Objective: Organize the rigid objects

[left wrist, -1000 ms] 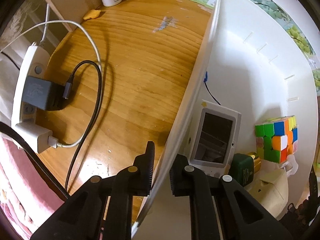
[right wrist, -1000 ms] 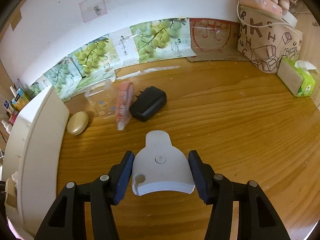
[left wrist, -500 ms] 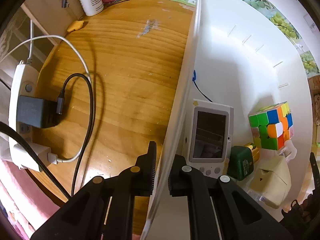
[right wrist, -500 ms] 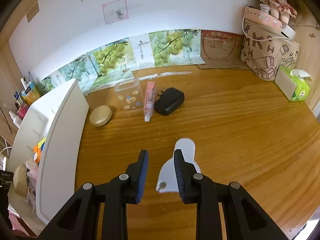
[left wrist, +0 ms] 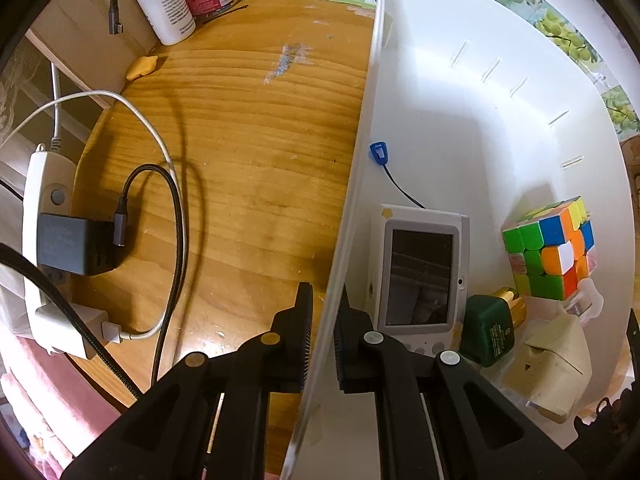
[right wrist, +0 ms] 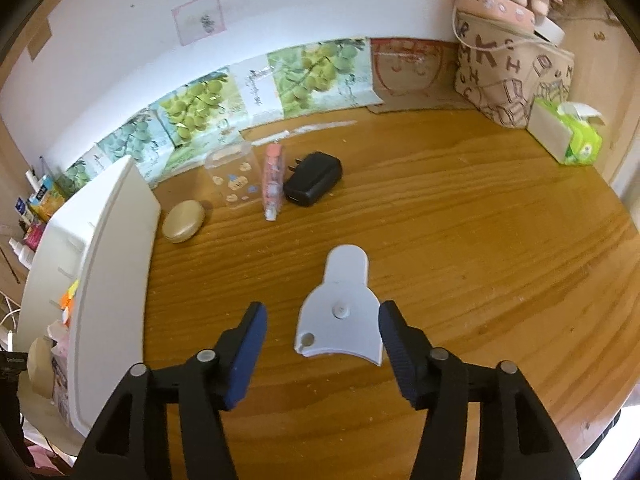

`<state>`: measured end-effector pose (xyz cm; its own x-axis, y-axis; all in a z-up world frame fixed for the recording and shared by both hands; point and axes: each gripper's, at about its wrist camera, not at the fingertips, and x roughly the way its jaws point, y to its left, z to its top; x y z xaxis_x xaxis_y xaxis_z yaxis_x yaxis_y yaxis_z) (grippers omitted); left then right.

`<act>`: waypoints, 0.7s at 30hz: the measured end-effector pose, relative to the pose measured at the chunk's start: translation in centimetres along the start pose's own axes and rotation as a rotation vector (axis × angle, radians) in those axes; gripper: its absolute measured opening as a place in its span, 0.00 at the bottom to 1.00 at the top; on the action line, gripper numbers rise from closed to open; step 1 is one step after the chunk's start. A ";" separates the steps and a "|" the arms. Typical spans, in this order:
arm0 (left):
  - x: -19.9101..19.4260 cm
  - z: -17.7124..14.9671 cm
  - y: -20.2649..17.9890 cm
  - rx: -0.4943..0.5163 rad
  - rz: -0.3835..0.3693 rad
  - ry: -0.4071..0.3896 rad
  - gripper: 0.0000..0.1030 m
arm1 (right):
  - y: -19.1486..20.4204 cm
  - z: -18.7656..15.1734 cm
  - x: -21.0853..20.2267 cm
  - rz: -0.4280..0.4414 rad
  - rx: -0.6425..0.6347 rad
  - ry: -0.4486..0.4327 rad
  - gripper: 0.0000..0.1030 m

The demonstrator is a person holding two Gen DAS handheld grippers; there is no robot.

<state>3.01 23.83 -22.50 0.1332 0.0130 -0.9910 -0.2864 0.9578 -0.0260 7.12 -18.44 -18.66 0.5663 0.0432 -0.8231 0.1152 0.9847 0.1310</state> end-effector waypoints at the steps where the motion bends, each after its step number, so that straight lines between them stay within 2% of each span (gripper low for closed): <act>1: 0.0 0.0 -0.1 0.001 0.003 0.001 0.09 | -0.1 0.0 0.2 -0.004 0.003 0.007 0.62; 4: 0.0 0.1 -0.5 0.003 0.016 0.001 0.09 | -0.4 -0.3 0.9 -0.010 0.008 0.038 0.66; 11: 0.4 0.2 -1.3 0.001 0.037 0.006 0.10 | -0.8 -0.1 3.3 -0.022 0.020 0.124 0.67; 21: 0.7 0.3 -1.4 -0.010 0.052 0.019 0.11 | -0.6 1.1 4.8 -0.048 -0.010 0.157 0.68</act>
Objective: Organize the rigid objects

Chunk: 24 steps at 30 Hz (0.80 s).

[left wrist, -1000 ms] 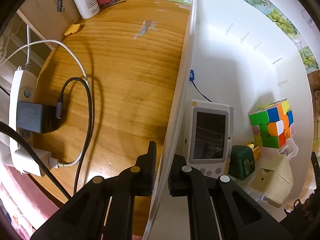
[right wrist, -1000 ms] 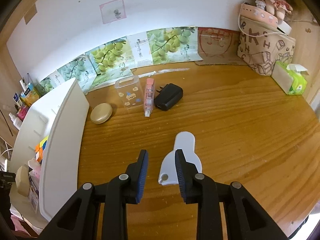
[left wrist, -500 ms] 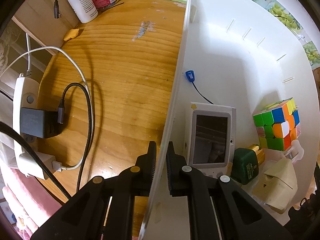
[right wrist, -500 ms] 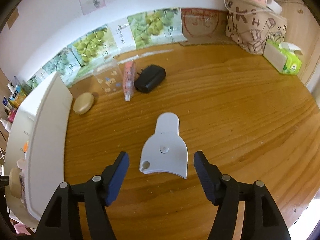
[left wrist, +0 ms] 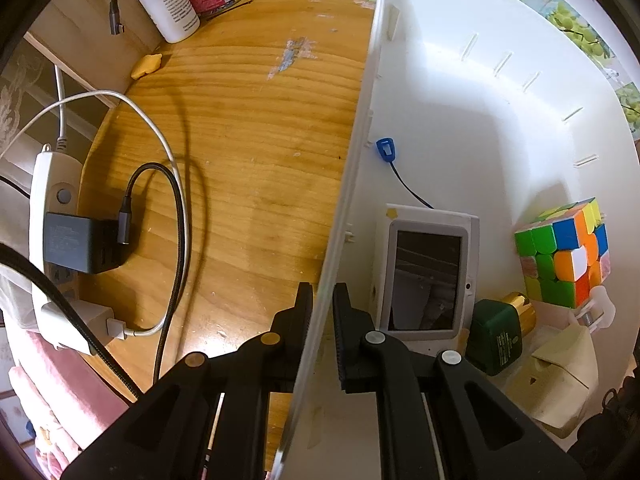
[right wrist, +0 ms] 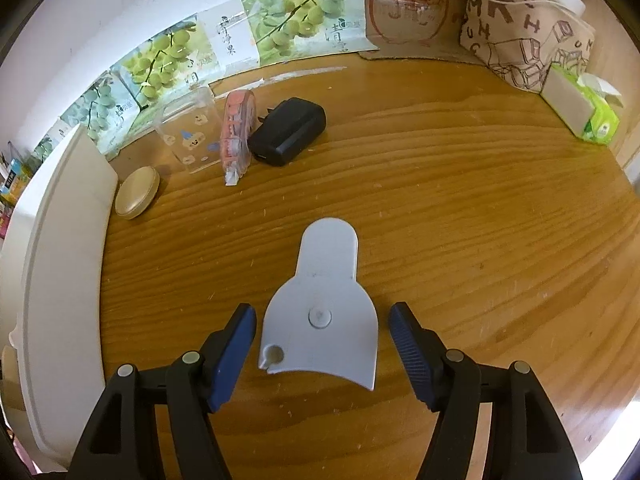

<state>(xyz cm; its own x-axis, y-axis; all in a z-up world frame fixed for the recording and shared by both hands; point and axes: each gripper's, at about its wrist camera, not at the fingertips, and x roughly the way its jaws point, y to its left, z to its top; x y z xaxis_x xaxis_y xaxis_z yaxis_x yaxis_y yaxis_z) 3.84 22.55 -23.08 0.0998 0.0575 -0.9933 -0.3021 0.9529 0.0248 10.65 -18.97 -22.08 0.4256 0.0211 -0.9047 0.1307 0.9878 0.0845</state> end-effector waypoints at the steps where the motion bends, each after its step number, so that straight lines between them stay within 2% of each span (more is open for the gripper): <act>1: 0.0 0.0 0.0 -0.002 0.002 0.001 0.11 | 0.1 0.1 0.1 -0.006 -0.008 0.003 0.68; 5: 0.2 0.0 -0.1 -0.006 0.006 0.008 0.11 | 0.4 0.5 0.4 -0.029 -0.037 0.010 0.67; 10: 0.4 -0.1 0.0 -0.007 0.006 0.012 0.12 | 0.8 0.8 0.6 -0.045 -0.072 0.009 0.54; 24: 0.6 -0.2 0.1 0.008 0.000 0.017 0.12 | 1.6 0.5 0.5 -0.023 -0.077 0.034 0.53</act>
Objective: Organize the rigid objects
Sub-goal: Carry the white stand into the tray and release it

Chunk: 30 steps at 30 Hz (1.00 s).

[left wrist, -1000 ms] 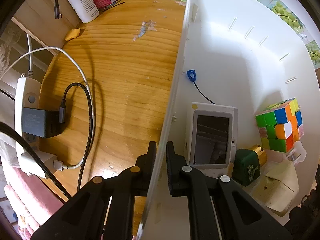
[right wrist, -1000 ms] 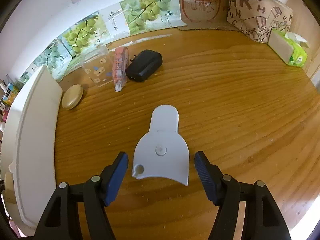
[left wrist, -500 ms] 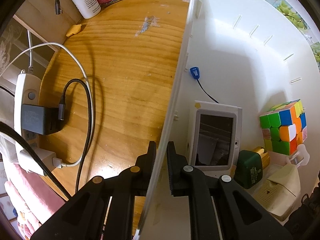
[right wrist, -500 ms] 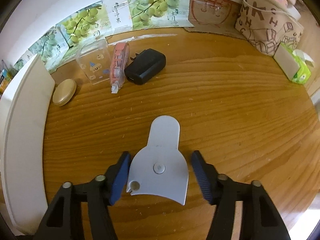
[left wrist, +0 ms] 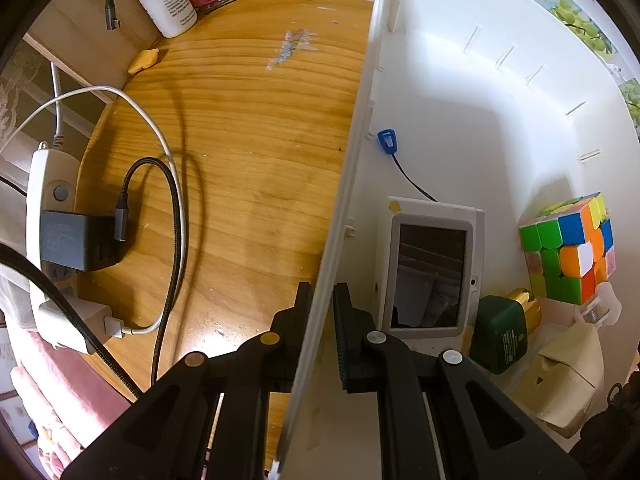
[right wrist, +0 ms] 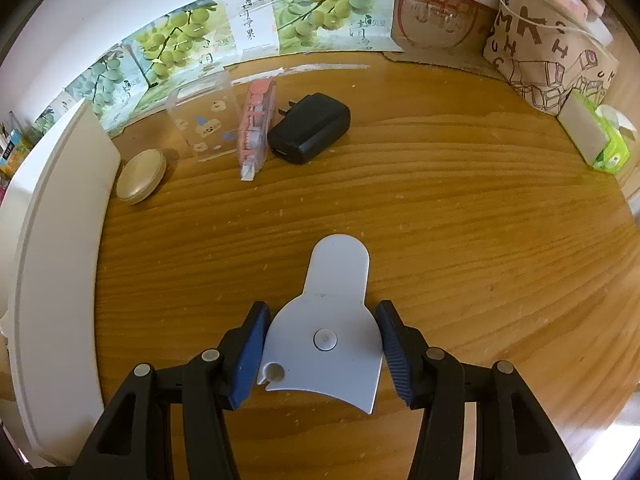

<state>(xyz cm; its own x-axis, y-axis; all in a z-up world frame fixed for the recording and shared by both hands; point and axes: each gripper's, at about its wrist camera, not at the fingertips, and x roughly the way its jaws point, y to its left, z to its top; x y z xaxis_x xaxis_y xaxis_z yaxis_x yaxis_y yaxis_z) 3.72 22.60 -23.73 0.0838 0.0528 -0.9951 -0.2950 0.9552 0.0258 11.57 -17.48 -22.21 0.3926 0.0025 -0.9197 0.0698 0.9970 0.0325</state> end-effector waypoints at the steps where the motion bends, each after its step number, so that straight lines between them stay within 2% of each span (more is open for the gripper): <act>1: 0.0 0.0 0.0 0.004 -0.001 0.001 0.12 | 0.1 -0.1 -0.1 0.006 0.002 0.001 0.53; 9: 0.3 0.0 -0.5 0.052 -0.010 0.010 0.12 | 0.5 -1.0 -1.5 0.062 0.059 -0.008 0.53; 14: 0.4 0.4 -1.0 0.090 -0.018 0.014 0.12 | 0.7 -1.5 -3.1 0.103 0.100 -0.043 0.53; 23: 0.4 0.6 -2.0 0.177 -0.027 0.010 0.12 | 1.9 -1.3 -6.9 0.156 0.117 -0.144 0.53; 30: 0.2 0.3 -2.9 0.254 -0.023 0.010 0.12 | 4.4 -0.8 -9.7 0.223 0.066 -0.233 0.53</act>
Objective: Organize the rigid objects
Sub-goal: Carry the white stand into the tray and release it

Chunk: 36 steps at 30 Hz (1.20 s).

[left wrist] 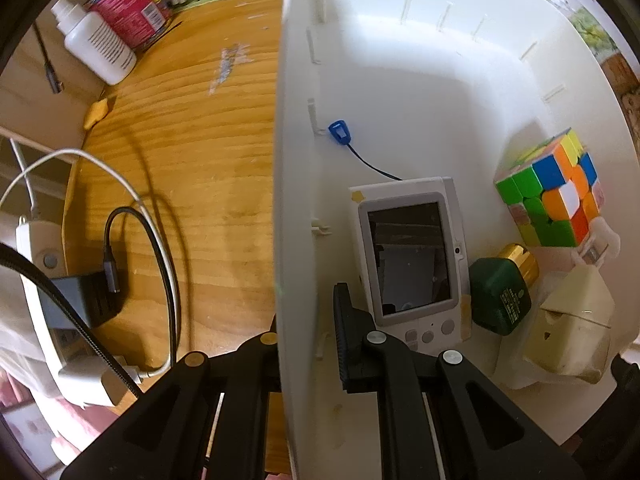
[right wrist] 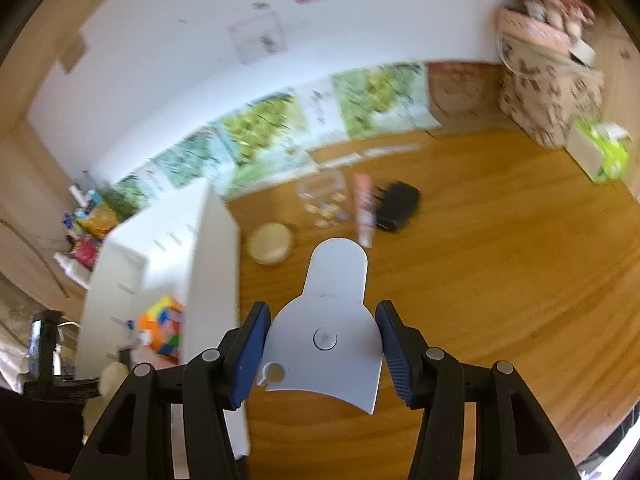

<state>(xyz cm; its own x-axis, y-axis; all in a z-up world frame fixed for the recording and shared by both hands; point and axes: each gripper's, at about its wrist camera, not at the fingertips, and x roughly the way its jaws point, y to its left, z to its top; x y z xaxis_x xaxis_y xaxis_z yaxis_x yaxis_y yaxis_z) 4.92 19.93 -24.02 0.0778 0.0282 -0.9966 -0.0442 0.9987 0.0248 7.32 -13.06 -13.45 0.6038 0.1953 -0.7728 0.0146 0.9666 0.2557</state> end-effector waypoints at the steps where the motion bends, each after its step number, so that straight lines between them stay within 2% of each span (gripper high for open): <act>1: 0.0 0.0 -0.1 0.011 0.001 0.000 0.12 | 0.7 0.2 -0.3 0.019 -0.018 -0.016 0.53; 12: -0.2 0.3 -0.7 0.069 -0.016 0.003 0.12 | 7.1 0.2 -1.2 0.181 -0.183 -0.105 0.53; 22: 0.6 0.0 -0.5 0.058 -0.015 0.017 0.10 | 12.7 -1.1 0.3 0.304 -0.395 -0.037 0.53; 28: 0.6 -0.1 -0.5 0.029 -0.008 0.017 0.10 | 13.9 -1.0 0.8 0.345 -0.476 -0.029 0.53; 36: 0.6 -0.5 -0.1 -0.023 0.007 0.017 0.10 | 13.6 -0.3 1.9 0.382 -0.488 -0.014 0.53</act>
<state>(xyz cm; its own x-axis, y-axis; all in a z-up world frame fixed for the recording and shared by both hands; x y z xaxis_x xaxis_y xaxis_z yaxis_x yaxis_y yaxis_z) 4.44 19.82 -24.69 0.0607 0.0346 -0.9976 -0.0674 0.9973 0.0305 8.44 0.45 -11.57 0.5050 0.5437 -0.6704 -0.5690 0.7937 0.2151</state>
